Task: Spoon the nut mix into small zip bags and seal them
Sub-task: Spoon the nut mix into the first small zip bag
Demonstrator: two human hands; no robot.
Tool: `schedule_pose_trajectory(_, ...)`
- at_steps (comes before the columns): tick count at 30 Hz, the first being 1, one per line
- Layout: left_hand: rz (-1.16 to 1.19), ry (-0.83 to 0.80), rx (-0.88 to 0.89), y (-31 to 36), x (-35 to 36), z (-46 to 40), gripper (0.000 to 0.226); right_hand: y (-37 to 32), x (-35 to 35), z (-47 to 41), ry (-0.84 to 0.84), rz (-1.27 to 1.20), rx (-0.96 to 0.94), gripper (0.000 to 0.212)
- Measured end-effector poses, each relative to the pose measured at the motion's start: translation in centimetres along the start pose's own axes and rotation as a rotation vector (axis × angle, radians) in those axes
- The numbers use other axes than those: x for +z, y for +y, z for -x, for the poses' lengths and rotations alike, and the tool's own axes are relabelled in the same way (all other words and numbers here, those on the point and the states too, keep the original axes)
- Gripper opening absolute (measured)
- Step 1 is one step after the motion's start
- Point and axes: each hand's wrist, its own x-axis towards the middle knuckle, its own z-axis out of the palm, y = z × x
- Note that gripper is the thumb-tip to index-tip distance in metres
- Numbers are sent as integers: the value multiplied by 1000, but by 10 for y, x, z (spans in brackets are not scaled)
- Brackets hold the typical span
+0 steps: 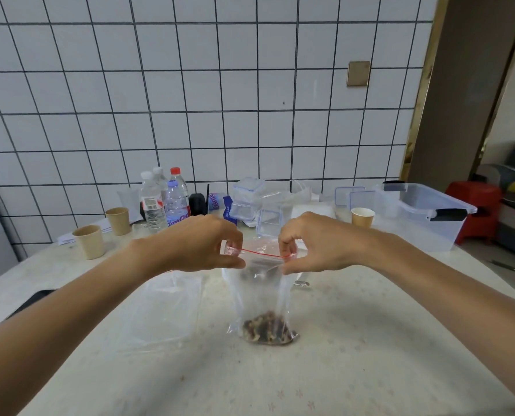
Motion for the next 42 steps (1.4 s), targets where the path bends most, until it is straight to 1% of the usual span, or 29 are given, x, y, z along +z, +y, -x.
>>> schedule_pose_trajectory(4, -21, 5, 11, -1, -6, 2, 27, 5, -10, 3, 48, 74, -62, 12)
schedule_pose_trajectory(9, 72, 4, 31, 1, -7, 4, 30, 11, -17, 5, 54, 286, -89, 16)
schedule_pose_trajectory(12, 118, 31, 36, 2, -6, 2, 26, 11, -15, 5, 46, 303, -65, 18)
schedule_pose_trajectory(15, 270, 68, 33, 1, -7, 2, 24, 11, -15, 5, 57, 299, -38, 22)
schedule_pose_trajectory(17, 319, 96, 34, 1, -9, 3, 22, 12, -17, 5, 67, 289, -27, 26)
schedule_pose_trajectory(21, 213, 111, 46, 2, -5, 3, 22, 12, -14, 3, 89, 405, -41, 33)
schedule_pose_trajectory(24, 126, 126, 69, 2, -1, 2, 22, 10, -11, 3, 59, 408, -38, 32)
schedule_pose_trajectory(27, 168, 168, 88, -3, -3, 3, 26, 9, -13, 3, 79, 326, -4, 33)
schedule_pose_trajectory(29, 144, 163, 82, -7, -3, 4, 32, 11, -16, 3, 105, 269, 33, 33)
schedule_pose_trajectory(31, 78, 137, 42, -9, -2, 5, 40, 13, -17, 4, 125, 250, 50, 33)
schedule_pose_trajectory(33, 69, 116, -16, -11, 1, 7, 48, 17, -15, 6, 143, 216, 78, 35)
schedule_pose_trajectory(35, 183, 110, -91, -13, 8, 12, 55, 25, -7, 9, 157, 119, 135, 35)
schedule_pose_trajectory(37, 371, 118, -162, -15, 20, 19, 66, 34, 6, 12, 155, -46, 196, 38)
schedule_pose_trajectory(40, 601, 101, -255, -8, 48, 31, 88, 44, 38, 17, 172, -324, 274, 61)
schedule_pose_trajectory(41, 666, 90, -281, -4, 60, 33, 90, 46, 50, 18, 188, -402, 301, 69)
schedule_pose_trajectory(42, 735, 79, -305, 0, 71, 35, 85, 47, 62, 19, 203, -483, 323, 74)
